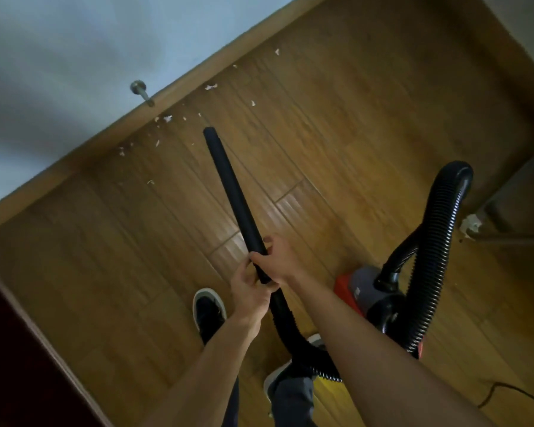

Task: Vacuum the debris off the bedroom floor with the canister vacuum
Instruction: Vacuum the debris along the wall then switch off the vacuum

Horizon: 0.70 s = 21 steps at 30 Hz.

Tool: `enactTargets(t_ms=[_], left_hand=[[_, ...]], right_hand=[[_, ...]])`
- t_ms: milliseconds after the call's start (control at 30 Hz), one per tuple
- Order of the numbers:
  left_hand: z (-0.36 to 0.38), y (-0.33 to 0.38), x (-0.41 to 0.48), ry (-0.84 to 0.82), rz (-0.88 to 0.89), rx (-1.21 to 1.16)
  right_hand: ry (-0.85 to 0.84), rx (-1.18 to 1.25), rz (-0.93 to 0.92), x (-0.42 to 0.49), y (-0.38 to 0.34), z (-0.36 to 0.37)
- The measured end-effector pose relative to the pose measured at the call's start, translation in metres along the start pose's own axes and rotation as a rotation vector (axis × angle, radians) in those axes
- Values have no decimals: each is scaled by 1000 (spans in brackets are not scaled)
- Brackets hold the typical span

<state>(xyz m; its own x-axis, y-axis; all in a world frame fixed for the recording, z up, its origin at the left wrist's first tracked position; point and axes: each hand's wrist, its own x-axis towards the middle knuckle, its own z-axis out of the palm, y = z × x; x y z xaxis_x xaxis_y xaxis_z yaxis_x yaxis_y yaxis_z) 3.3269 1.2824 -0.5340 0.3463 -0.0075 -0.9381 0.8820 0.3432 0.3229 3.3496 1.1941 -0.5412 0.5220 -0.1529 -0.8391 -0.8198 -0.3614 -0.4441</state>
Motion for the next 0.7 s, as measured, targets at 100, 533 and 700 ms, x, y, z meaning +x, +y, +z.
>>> enactTargets(t_ms=[100,533,700], left_hand=[[-15,11,3,-23,113,278],[-99,73,23,54,44,268],[-121,77,28,80,-37,153]], right_hand=[[13,11,3,15,-21,20],[21,-183,-1,47,-99,101],[-16,-238,25,58,-114,128]])
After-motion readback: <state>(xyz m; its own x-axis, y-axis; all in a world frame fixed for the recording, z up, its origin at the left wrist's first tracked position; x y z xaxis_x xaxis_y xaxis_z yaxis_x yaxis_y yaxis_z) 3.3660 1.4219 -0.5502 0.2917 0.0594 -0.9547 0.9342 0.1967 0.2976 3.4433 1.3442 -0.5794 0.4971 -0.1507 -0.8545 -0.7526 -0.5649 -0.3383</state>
